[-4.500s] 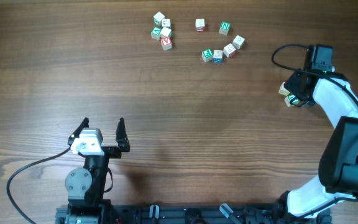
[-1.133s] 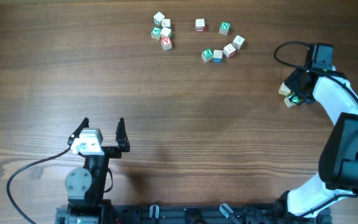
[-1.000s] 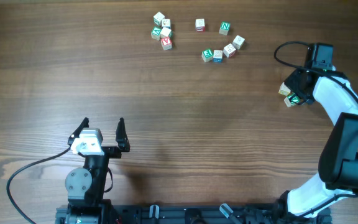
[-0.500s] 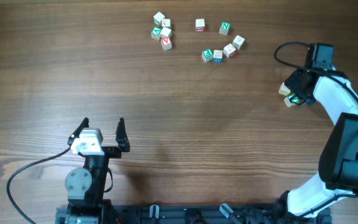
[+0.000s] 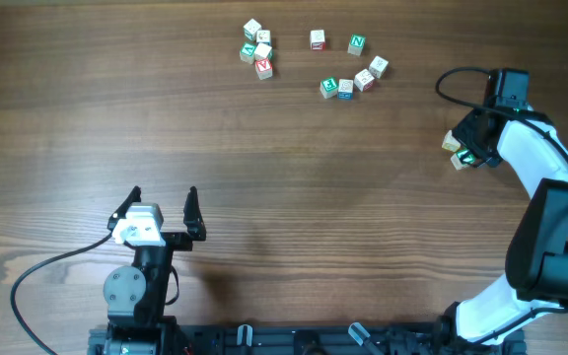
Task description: Form a circle
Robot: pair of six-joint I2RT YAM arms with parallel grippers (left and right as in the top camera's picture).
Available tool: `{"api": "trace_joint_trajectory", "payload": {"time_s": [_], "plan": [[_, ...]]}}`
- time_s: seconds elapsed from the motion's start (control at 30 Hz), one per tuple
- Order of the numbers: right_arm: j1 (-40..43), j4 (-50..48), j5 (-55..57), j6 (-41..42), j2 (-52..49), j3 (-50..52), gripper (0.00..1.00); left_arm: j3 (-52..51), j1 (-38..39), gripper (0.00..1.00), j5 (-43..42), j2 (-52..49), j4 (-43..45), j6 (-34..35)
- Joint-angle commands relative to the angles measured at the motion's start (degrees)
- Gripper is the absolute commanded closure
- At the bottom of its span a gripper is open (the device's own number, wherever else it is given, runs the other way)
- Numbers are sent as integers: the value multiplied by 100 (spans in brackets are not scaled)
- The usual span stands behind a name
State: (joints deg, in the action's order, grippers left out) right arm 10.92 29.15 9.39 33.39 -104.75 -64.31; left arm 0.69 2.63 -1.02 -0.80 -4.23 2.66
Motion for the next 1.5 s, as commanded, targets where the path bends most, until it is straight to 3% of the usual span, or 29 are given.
{"api": "trace_joint_trajectory", "payload": {"time_s": [0.0,1.07,1.47], "plan": [[31,127,184,9,-118,90,96,-37,26,0,-90,48,-4,37],[17,-212,-345,-645,-164,92,96,-37,26,0,-90,48,-4,37],[20,-92,111,-470,-22,90,96,-37,26,0,-90,48,-4,37]]}}
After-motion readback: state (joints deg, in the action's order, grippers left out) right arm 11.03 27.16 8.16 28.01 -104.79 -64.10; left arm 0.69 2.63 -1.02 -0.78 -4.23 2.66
